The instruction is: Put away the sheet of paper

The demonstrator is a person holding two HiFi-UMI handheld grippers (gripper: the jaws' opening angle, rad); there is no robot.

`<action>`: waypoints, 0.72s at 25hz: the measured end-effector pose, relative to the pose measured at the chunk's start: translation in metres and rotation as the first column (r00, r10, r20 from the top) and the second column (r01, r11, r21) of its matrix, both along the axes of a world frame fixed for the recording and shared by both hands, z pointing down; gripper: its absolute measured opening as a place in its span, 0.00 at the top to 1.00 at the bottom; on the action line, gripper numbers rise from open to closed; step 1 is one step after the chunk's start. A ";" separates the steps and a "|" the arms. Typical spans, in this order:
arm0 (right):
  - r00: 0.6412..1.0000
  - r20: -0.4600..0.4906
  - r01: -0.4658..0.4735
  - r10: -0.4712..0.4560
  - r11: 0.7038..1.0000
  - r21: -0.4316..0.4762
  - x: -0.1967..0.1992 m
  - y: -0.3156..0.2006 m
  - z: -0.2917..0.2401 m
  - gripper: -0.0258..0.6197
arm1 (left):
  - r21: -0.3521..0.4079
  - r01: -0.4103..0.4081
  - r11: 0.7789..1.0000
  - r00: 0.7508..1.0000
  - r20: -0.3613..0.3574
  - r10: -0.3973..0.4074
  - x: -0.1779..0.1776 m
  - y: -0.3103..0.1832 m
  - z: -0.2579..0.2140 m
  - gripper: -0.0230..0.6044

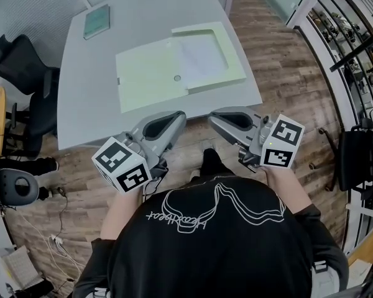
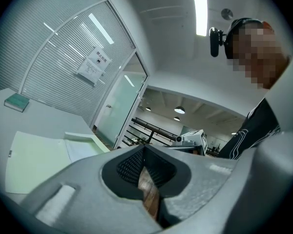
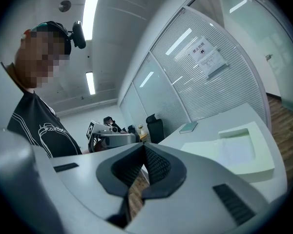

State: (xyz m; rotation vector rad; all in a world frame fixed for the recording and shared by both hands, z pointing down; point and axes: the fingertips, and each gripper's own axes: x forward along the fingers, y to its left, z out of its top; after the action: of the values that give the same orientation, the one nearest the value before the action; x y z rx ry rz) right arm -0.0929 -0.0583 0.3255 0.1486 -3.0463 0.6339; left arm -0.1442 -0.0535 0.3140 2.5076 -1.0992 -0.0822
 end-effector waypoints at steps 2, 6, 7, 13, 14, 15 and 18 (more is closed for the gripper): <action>1.000 0.000 0.005 -0.005 1.000 -0.005 0.000 0.000 0.001 0.95 | 0.009 0.010 1.000 1.000 0.002 -0.010 -0.001 0.000 0.000 0.95; 1.000 -0.003 0.011 -0.011 1.000 -0.009 0.001 0.002 0.003 0.95 | 0.007 0.016 1.000 1.000 0.008 -0.016 -0.003 0.001 0.000 0.95; 1.000 -0.002 0.012 -0.012 1.000 -0.006 0.000 0.002 0.002 0.95 | 0.008 0.015 1.000 1.000 0.008 -0.015 -0.003 0.001 0.000 0.95; 1.000 0.003 0.021 -0.021 1.000 0.007 -0.001 0.002 -0.004 0.95 | 0.008 0.011 1.000 1.000 0.027 -0.011 -0.002 0.001 -0.005 0.95; 1.000 0.004 0.024 -0.024 1.000 0.012 -0.002 0.002 -0.006 0.95 | 0.011 0.014 1.000 0.999 0.030 -0.014 -0.002 0.001 -0.006 0.95; 1.000 0.005 0.026 -0.026 0.999 0.018 -0.002 0.002 -0.008 0.95 | 0.016 0.018 1.000 0.999 0.035 -0.018 -0.003 0.002 -0.008 0.95; 0.999 0.008 0.032 -0.032 0.999 0.038 -0.004 0.004 -0.014 0.95 | 0.033 0.031 0.999 0.998 0.050 -0.033 -0.006 0.003 -0.013 0.95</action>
State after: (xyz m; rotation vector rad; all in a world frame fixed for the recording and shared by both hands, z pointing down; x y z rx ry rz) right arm -0.0964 -0.0541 0.3112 0.0983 -3.0632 0.5758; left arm -0.1504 -0.0507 0.3006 2.5336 -1.1671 -0.0459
